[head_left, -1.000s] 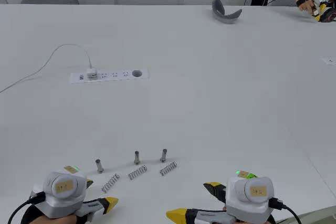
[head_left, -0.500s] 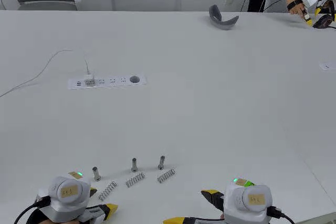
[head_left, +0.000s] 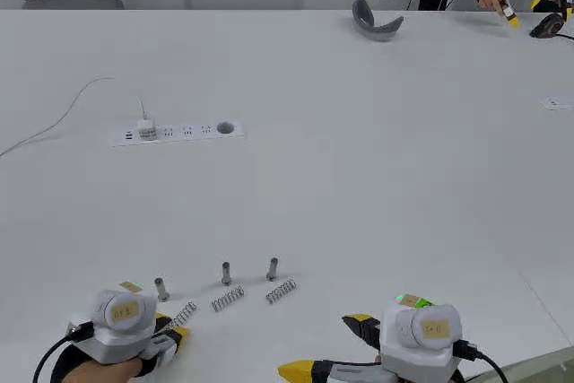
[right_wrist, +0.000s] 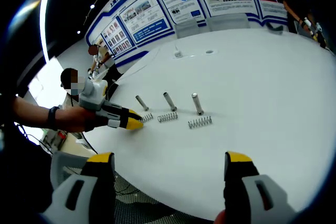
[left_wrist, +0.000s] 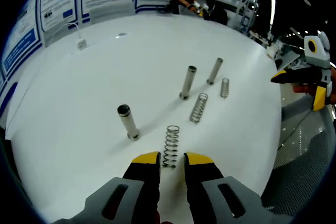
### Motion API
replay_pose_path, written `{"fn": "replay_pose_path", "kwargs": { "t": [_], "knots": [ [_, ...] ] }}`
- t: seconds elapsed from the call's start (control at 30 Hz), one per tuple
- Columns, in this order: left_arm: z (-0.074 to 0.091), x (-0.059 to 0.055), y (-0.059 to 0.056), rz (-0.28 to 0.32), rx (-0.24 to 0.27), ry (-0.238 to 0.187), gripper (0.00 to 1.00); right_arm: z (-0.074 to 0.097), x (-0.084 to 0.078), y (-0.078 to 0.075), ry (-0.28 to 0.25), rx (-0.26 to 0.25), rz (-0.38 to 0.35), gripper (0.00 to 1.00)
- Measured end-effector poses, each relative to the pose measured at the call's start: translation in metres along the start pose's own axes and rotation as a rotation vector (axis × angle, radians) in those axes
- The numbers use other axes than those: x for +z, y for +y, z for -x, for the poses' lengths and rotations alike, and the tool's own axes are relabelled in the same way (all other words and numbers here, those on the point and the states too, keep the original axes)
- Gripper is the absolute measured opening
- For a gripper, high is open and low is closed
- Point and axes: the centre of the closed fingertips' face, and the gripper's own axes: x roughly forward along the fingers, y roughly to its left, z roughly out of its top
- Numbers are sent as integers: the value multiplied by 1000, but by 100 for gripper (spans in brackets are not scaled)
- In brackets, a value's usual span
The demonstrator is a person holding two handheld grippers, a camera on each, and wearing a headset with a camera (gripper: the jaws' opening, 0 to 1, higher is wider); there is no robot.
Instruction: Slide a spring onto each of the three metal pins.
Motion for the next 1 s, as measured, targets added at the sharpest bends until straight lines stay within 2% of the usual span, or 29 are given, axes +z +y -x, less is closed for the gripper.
{"fn": "replay_pose_path", "kwargs": {
  "t": [0.13,0.2,0.4,0.73,1.0],
  "knots": [
    [1,-1,0,-33,5,8,11,-1,-1,2,4,6,3,87],
    [2,-1,-1,-22,-10,25,11,-1,-1,3,4,11,4,87],
    [10,-1,-4,10,-19,17,11,1,2,2,-7,15,-2,87],
    [38,1,-15,33,-49,-20,10,-1,3,7,-13,46,-5,84],
    [55,-2,-17,22,-52,-29,10,-1,4,9,-17,59,-1,83]
  ]
}}
